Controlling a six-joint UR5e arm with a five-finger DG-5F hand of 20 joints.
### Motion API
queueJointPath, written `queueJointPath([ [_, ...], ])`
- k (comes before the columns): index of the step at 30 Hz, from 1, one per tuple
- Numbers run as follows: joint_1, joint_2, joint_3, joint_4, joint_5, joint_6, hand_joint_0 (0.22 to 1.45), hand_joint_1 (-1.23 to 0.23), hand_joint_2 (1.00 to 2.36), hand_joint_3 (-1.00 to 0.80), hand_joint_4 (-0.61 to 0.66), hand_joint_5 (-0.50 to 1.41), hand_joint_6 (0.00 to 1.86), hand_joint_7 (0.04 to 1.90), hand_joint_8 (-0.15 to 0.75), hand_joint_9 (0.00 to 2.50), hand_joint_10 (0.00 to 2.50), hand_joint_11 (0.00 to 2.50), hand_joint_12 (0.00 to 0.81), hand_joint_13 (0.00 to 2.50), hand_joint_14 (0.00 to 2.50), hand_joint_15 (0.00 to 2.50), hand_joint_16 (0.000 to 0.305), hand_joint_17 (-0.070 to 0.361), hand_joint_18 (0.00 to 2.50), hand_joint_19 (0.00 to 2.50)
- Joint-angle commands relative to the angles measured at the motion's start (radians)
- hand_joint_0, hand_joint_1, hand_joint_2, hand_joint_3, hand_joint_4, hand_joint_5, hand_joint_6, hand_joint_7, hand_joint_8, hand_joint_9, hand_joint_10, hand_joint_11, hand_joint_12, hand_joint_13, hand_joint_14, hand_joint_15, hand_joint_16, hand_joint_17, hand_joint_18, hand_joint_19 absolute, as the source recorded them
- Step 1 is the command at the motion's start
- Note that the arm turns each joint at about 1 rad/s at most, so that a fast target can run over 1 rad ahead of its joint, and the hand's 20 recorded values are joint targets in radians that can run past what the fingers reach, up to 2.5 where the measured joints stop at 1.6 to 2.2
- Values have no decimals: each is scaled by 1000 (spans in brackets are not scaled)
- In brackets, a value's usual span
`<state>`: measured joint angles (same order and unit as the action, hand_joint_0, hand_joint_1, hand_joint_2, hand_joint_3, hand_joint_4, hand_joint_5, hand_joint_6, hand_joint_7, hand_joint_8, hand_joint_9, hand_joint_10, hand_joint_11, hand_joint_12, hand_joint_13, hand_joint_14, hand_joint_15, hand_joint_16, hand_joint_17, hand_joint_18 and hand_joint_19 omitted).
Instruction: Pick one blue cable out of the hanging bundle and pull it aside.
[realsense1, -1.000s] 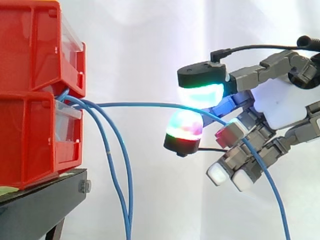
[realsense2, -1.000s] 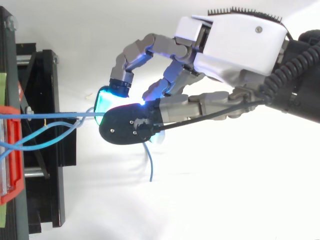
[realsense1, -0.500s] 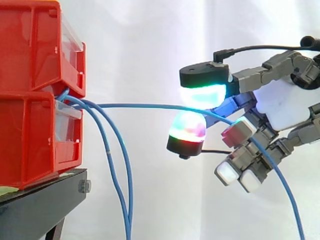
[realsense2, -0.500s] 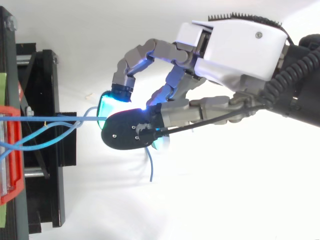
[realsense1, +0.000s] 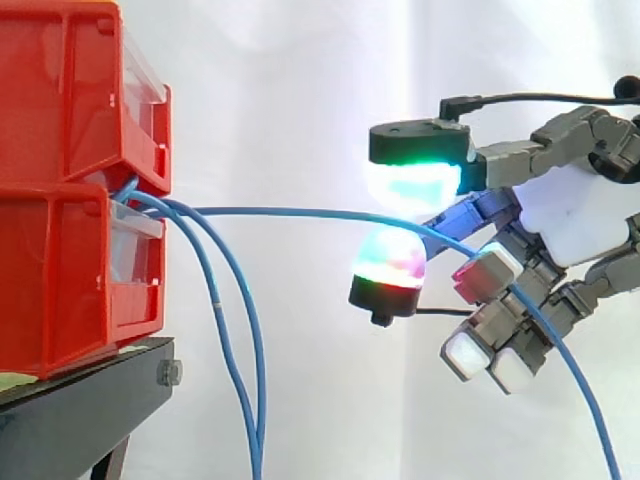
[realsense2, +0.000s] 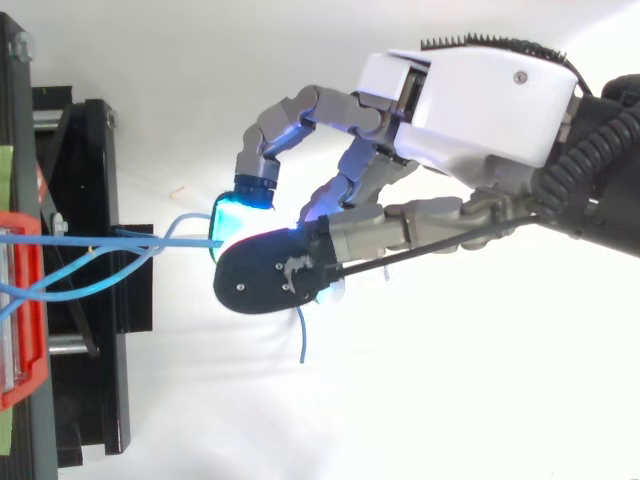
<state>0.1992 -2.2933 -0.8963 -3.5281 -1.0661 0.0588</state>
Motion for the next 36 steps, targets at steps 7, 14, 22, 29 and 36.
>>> queueJointPath([
  [7,0,0,-1,-2,0,0,615,-814,1023,-170,-42,-90,937,958,261,1269,27,940,323,928,24,560,49,109,804,540],
  [14,3,-2,-1,-2,0,-2,605,-847,1017,-60,-91,-59,920,1015,261,1352,22,850,348,1006,20,545,56,126,909,487],
  [22,8,0,-6,-6,0,-2,600,-855,1010,-43,-71,-44,903,1042,271,1157,16,494,364,974,18,452,60,135,928,445],
  [29,11,0,-9,-6,0,0,600,-863,1005,-45,-65,-39,896,1056,276,1043,14,366,385,916,15,416,62,140,908,411],
  [36,13,0,-30,-5,-2,1,595,-830,1010,-118,-59,-53,903,1025,278,975,13,385,376,856,16,431,59,133,827,430],
])
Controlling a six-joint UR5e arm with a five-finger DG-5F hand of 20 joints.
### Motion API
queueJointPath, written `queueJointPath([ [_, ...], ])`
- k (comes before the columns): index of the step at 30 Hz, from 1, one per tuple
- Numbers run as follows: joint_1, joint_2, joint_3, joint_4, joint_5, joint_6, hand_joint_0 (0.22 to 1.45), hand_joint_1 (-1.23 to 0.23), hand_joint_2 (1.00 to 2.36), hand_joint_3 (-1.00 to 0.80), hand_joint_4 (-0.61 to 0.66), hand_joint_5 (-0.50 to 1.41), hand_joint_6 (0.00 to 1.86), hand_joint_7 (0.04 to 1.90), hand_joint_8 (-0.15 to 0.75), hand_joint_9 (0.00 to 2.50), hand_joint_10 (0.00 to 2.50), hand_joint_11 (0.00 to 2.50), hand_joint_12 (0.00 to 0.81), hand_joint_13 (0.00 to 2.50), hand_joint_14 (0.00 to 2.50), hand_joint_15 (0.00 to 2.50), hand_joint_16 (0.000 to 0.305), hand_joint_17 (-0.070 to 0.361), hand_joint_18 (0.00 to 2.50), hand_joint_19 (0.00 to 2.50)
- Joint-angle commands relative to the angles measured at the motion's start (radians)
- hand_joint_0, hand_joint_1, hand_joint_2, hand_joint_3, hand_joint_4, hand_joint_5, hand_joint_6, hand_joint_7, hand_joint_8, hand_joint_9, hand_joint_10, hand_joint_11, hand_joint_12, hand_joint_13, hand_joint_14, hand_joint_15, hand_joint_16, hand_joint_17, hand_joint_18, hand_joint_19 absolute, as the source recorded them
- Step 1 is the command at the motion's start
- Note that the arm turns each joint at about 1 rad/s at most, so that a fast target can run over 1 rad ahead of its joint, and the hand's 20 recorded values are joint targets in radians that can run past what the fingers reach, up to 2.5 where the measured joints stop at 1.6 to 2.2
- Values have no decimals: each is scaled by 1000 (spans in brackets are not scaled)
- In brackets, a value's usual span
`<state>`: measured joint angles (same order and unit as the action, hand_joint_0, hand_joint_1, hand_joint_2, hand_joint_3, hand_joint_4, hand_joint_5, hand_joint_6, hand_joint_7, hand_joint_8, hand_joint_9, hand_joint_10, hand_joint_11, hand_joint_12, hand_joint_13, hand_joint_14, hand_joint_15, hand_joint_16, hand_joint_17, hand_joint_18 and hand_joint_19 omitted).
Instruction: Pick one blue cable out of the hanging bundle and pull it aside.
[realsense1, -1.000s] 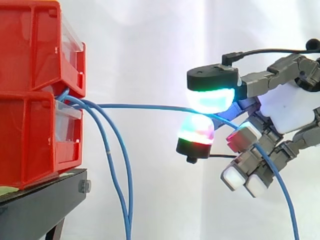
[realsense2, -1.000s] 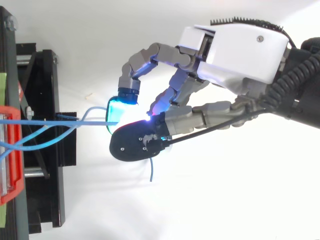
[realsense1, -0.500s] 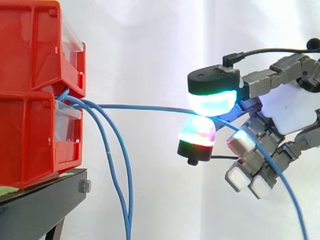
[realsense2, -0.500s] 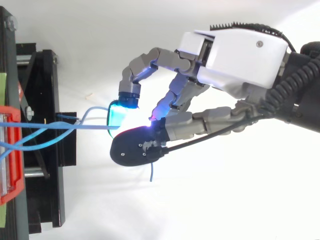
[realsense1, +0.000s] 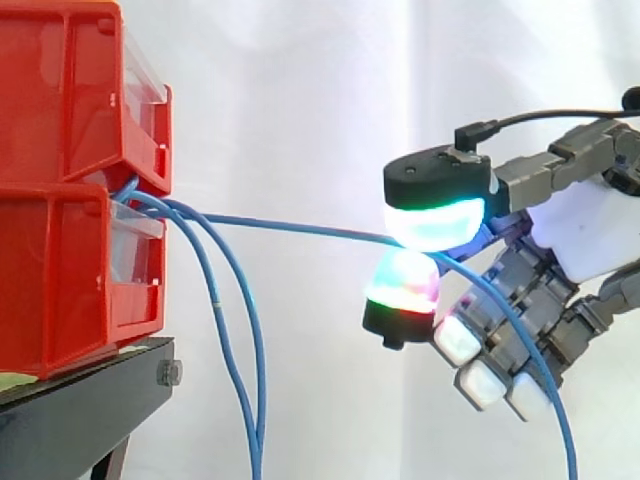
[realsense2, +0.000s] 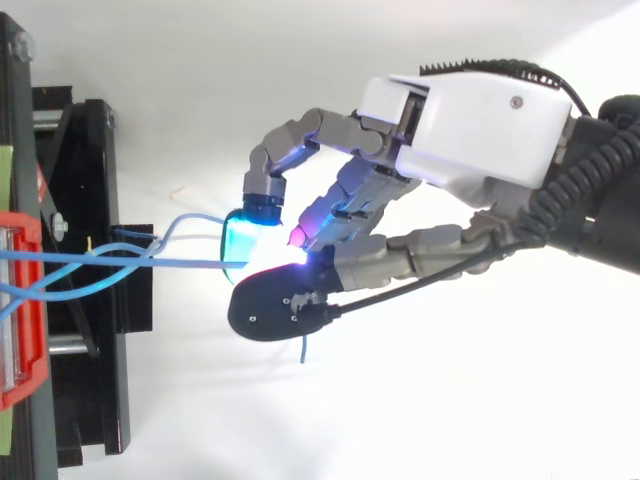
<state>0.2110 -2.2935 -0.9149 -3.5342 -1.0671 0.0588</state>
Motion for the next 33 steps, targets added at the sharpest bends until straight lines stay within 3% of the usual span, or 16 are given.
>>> queueJointPath([
  [1,1,0,-12,1,-1,1,583,-793,1014,-167,-37,-67,909,1000,271,945,16,410,361,825,17,443,56,126,784,452],
  [5,1,0,-22,-2,-1,13,572,-709,1014,-292,10,-82,913,974,260,923,17,470,343,785,18,463,50,113,716,484],
  [13,1,0,-22,-2,-1,39,566,-629,1013,-330,21,-87,911,969,269,934,17,480,345,778,18,472,51,114,706,494],
  [25,2,0,-22,1,-1,38,581,-658,1000,-109,-98,-40,907,1037,322,1099,16,553,404,942,19,558,66,148,860,438],
  [28,2,0,-22,1,-1,36,522,-600,1255,-155,-126,-32,898,1065,326,1118,18,550,417,958,19,571,68,154,876,427],
  [29,4,0,-22,1,-1,36,515,-593,1282,-152,-129,-31,897,1066,328,1119,16,558,421,959,19,576,69,154,877,426],
  [30,4,0,-22,1,-1,36,481,-586,1428,-164,-144,-28,894,1079,335,1124,15,562,428,966,18,588,70,158,889,419],
  [33,4,-1,-22,1,-2,36,458,-574,1536,-159,-159,-27,891,1094,341,1130,17,559,433,972,19,599,71,159,895,423],
])
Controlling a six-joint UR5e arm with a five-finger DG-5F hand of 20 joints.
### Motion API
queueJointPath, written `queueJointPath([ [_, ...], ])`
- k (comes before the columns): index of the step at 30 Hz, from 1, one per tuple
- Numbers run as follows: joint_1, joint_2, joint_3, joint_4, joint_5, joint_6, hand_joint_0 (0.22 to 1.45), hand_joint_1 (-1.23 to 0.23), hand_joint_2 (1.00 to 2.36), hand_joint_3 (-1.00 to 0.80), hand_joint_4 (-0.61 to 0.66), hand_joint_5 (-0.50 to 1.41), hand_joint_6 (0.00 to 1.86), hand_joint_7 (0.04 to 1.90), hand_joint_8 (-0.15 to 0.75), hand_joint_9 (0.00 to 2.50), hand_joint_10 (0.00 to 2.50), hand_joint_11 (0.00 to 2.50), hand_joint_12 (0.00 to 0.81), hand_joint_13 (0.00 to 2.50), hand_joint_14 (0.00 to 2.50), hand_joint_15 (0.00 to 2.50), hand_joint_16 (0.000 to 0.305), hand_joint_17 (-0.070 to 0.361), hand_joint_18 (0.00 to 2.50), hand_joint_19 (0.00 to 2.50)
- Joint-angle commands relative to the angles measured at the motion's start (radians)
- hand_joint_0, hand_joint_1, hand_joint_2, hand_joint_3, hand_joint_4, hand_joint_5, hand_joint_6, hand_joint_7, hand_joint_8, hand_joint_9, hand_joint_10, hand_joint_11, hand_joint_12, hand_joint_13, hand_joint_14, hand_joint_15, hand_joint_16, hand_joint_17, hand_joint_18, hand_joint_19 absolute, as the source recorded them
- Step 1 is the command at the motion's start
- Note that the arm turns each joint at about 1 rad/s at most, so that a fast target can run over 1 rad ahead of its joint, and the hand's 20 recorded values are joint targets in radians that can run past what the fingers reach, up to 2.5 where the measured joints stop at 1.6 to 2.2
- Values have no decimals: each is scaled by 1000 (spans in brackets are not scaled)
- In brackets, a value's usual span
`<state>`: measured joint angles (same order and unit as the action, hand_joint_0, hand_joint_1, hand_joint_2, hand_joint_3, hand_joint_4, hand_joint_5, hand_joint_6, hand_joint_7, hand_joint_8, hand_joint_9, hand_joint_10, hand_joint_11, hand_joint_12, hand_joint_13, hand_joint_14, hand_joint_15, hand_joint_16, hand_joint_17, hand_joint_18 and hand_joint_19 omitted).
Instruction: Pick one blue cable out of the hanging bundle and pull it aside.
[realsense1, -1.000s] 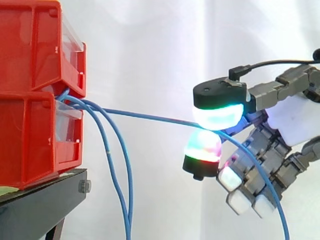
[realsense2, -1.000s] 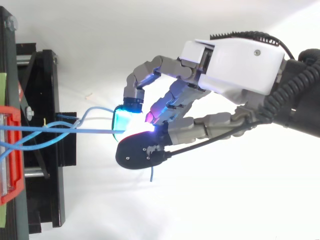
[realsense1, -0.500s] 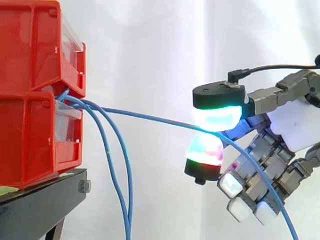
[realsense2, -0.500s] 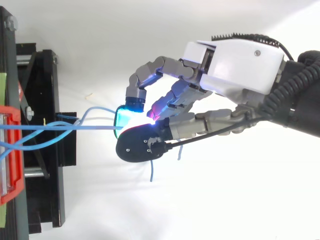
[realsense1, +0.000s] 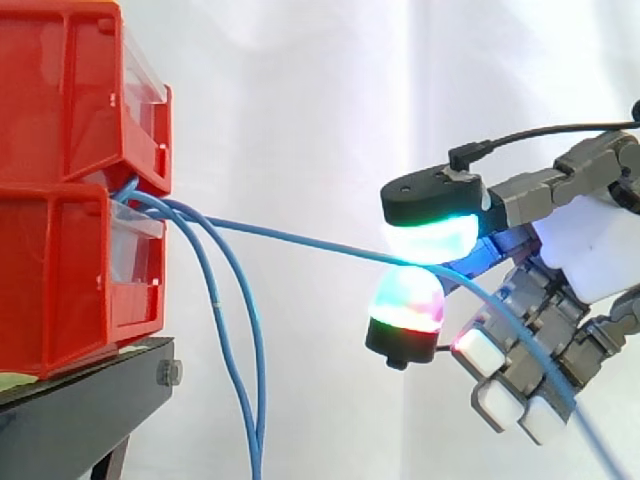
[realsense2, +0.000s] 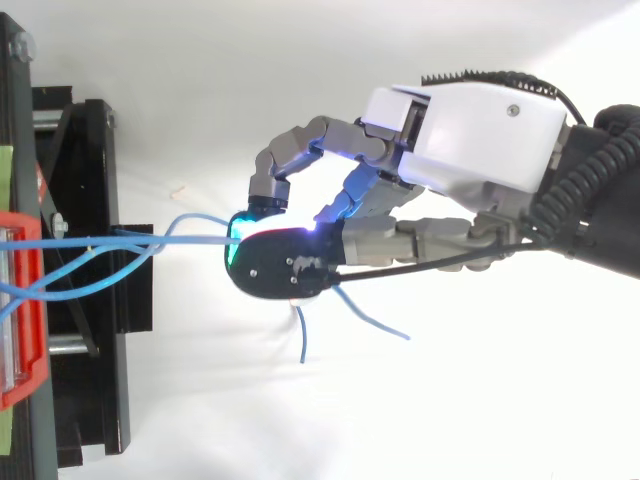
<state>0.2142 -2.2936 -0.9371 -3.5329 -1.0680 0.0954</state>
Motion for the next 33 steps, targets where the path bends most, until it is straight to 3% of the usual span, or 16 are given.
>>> queueJointPath([
  [1,1,-1,0,0,-1,0,449,-567,1584,-165,-166,-27,891,1099,339,1139,17,563,429,978,18,606,71,160,897,422],
  [6,1,0,-5,2,-3,-2,448,-530,1623,-163,-186,-26,894,1096,325,1165,16,575,431,987,19,636,70,157,884,426],
  [12,1,0,-49,34,-3,0,442,-526,1656,-183,-181,-25,894,1082,329,1166,18,587,435,985,19,637,70,157,875,427],
  [13,1,0,-57,48,-4,0,447,-553,1607,-183,-153,-32,897,1062,338,1166,18,600,440,987,19,635,70,158,877,427],
  [14,1,0,-66,69,-9,0,477,-626,1397,-153,-143,-35,900,1048,336,1162,16,599,441,984,17,634,70,158,875,432],
  [15,1,0,-66,74,-10,0,559,-687,1000,-77,-91,-46,907,1013,327,1147,16,606,429,954,20,620,67,151,847,440],
  [20,1,0,-66,91,-15,0,556,-630,1015,-273,-14,-73,912,979,263,1051,23,651,360,794,21,583,51,114,685,518],
  [23,1,0,-66,91,-15,0,548,-604,1011,-348,1,-73,908,957,264,1043,21,644,358,784,21,574,51,115,679,517],
  [26,1,0,-66,86,-15,1,549,-598,1011,-357,8,-73,907,951,268,1039,22,632,357,783,21,571,51,116,678,508],
  [33,1,0,-66,91,-17,1,578,-679,1017,-198,-45,-61,907,999,274,1070,20,637,359,839,21,575,54,121,730,490],
])
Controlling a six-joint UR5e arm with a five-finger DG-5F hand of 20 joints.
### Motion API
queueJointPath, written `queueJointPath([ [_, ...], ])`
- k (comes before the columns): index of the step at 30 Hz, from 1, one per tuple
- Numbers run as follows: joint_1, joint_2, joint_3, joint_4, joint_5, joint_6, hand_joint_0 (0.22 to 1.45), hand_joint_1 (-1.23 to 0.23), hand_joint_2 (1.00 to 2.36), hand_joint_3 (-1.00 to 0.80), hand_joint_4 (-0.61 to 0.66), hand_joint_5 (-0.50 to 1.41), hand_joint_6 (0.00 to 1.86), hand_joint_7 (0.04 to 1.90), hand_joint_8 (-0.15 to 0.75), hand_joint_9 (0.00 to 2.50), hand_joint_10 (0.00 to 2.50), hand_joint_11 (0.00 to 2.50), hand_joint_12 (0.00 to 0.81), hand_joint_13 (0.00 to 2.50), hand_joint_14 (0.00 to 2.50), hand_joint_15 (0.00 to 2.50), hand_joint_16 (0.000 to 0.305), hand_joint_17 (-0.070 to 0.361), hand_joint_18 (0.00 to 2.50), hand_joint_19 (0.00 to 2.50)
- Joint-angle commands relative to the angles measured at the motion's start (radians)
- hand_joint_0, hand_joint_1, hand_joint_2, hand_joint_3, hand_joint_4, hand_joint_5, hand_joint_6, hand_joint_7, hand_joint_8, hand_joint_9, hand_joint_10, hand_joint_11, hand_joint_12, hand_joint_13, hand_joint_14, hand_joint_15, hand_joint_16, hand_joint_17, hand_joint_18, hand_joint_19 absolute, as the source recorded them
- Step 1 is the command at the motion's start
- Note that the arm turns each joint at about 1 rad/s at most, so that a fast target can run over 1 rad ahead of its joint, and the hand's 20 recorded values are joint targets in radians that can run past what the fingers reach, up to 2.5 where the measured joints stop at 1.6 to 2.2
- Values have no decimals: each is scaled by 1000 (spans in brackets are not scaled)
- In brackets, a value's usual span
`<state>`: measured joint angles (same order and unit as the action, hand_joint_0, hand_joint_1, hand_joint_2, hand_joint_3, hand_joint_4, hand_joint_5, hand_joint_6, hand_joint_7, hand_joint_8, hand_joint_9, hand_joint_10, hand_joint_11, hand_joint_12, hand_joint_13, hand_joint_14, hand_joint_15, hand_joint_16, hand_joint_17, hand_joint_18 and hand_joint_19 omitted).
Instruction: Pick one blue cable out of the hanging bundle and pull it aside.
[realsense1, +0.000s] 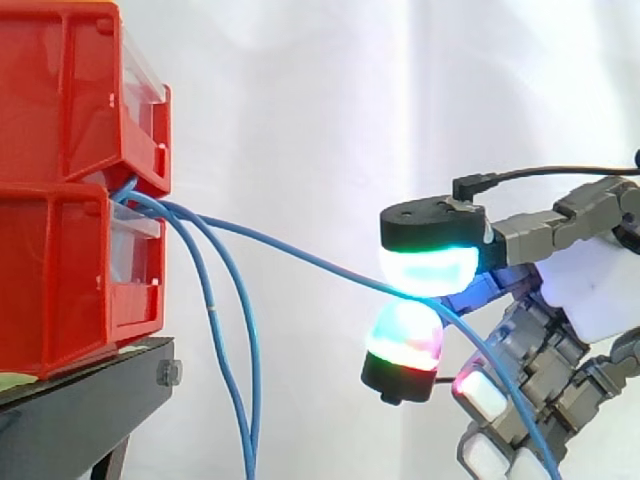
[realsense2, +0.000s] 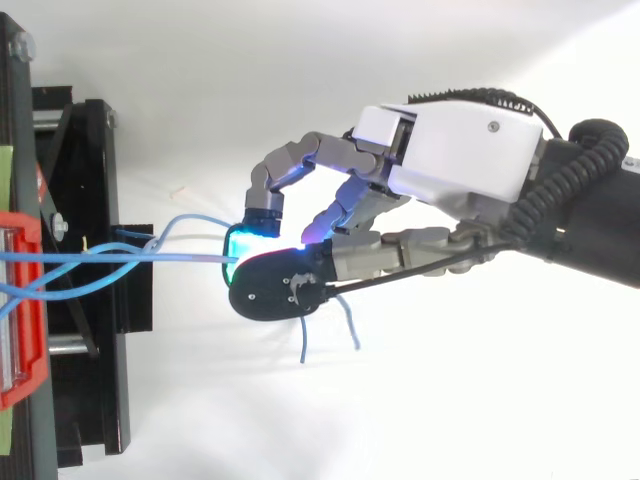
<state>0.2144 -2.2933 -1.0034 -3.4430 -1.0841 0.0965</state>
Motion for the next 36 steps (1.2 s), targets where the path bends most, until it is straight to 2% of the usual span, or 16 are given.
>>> queueJointPath([
  [1,0,0,0,1,0,0,579,-694,1016,-171,-53,-57,906,1013,283,1091,21,630,367,863,22,577,56,126,758,483],
  [10,0,0,0,-1,0,0,582,-786,1004,-24,-139,-34,905,1065,300,1183,21,640,403,963,19,620,65,145,869,429],
  [19,0,-2,0,1,0,0,590,-798,1000,3,-180,-27,905,1069,290,1210,20,635,410,957,19,621,64,145,863,421],
  [25,0,0,-1,1,-3,-3,569,-789,1071,-5,-189,-23,903,1074,291,1224,19,627,417,955,19,623,65,146,862,411],
  [29,0,0,-31,13,-2,0,560,-778,1103,-12,-191,-22,902,1072,294,1227,20,626,416,949,19,628,65,146,854,413],
  [31,0,0,-58,53,-5,0,555,-774,1122,-17,-191,-21,901,1074,295,1230,17,623,420,948,19,632,65,146,853,413],
  [32,0,0,-58,53,-5,0,551,-772,1137,-20,-193,-21,901,1066,299,1230,20,631,418,947,21,624,65,146,854,411],
  [36,0,0,-96,122,-11,0,546,-765,1157,-24,-193,-20,899,1077,298,1229,20,619,420,949,20,627,65,147,855,414],
])
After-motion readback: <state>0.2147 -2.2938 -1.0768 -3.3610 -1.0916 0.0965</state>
